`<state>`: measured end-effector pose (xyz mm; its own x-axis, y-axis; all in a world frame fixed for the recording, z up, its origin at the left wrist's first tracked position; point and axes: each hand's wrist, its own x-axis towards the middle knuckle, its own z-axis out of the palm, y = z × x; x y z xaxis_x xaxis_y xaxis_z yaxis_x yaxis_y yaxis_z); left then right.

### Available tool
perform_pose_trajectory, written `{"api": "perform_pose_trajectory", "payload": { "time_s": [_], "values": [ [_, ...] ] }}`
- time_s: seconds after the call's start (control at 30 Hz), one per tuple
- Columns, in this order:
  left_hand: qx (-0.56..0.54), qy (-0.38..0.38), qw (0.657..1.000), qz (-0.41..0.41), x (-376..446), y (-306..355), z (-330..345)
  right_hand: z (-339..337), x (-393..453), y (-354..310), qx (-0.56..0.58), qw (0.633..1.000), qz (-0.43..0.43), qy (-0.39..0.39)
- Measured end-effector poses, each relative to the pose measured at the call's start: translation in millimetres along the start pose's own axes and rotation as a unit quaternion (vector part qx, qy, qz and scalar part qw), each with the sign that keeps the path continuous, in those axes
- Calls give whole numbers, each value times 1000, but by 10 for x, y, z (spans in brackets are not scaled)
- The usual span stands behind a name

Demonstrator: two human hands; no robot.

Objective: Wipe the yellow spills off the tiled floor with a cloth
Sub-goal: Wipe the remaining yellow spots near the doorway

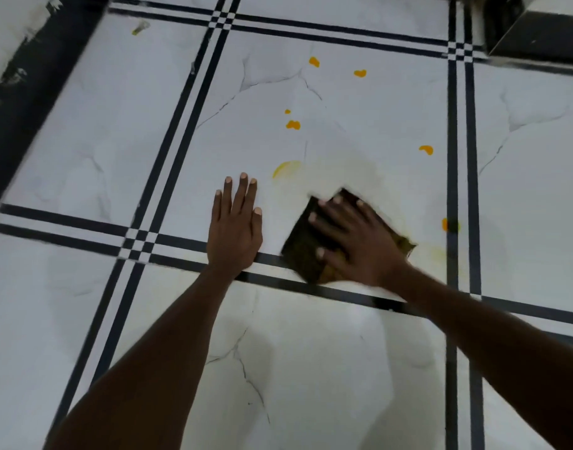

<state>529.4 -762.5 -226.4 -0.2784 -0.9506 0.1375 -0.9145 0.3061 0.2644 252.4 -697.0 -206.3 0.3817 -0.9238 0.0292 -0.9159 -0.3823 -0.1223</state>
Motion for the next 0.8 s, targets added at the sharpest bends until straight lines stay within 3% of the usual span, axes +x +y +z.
{"api": "perform_pose_trajectory", "payload": {
  "time_s": [0.07,0.13,0.23,0.33,0.4,0.47,0.53,0.57,0.7,0.8],
  "values": [
    [3,-5,1000,7,-10,5,23,-14,392,117,7,990,137,24],
    [-3,-4,1000,4,10,-12,37,14,711,-147,19,985,166,28],
    [-18,-8,1000,11,-11,-47,21,87,333,-685,16,1000,12,9],
    [-16,-13,1000,8,5,-43,-1,-14,-368,-363,9,996,-87,-32],
    [-7,-12,1000,1,-9,-28,7,-76,-458,123,3,999,-23,-36],
    [-7,-11,1000,2,9,-11,19,-124,-208,543,0,993,117,-4],
    [-10,-13,1000,3,5,-7,11,-103,167,629,16,977,213,13],
    [-10,-11,1000,2,6,-12,15,-68,327,527,13,975,220,20],
    [-13,-30,999,2,6,-16,2,3,-44,-97,-7,998,63,18],
    [-47,-45,998,-3,42,28,-50,-97,-738,163,5,999,31,3]
  ]
}}
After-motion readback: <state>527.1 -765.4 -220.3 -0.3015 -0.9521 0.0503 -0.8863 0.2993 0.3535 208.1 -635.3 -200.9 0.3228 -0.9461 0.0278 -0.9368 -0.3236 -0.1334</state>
